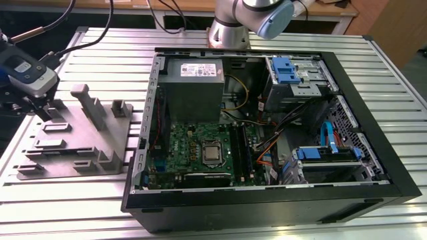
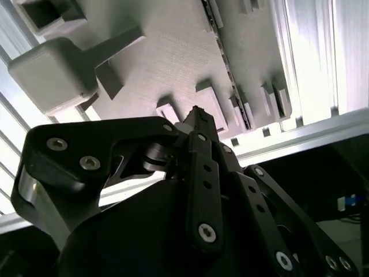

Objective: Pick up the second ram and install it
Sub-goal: 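Pick up the second ram and move it above second insertion slot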

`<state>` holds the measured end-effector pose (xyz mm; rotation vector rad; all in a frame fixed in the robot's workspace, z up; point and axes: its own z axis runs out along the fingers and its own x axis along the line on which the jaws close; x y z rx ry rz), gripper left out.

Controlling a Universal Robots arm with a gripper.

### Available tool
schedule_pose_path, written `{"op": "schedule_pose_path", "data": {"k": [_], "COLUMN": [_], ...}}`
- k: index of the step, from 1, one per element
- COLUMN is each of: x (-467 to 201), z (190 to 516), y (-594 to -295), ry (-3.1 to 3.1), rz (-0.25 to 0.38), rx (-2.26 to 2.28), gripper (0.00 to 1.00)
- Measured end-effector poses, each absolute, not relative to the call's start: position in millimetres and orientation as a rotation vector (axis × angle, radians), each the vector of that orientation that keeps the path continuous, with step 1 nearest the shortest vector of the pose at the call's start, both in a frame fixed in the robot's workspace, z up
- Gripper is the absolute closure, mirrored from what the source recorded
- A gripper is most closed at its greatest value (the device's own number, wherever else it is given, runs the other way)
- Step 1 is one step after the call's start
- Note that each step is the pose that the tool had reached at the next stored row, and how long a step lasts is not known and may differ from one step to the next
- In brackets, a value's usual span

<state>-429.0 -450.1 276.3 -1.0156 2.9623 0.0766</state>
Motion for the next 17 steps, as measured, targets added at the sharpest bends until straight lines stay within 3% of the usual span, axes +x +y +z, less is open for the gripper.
{"op": "schedule_pose_path", "data": {"k": [17], "x": [-429.0], "z": [274.3], "y": [-450.1], "ry": [2.777], "rz": [0.078], "rx": [-1.463], "gripper": [0.90]}}
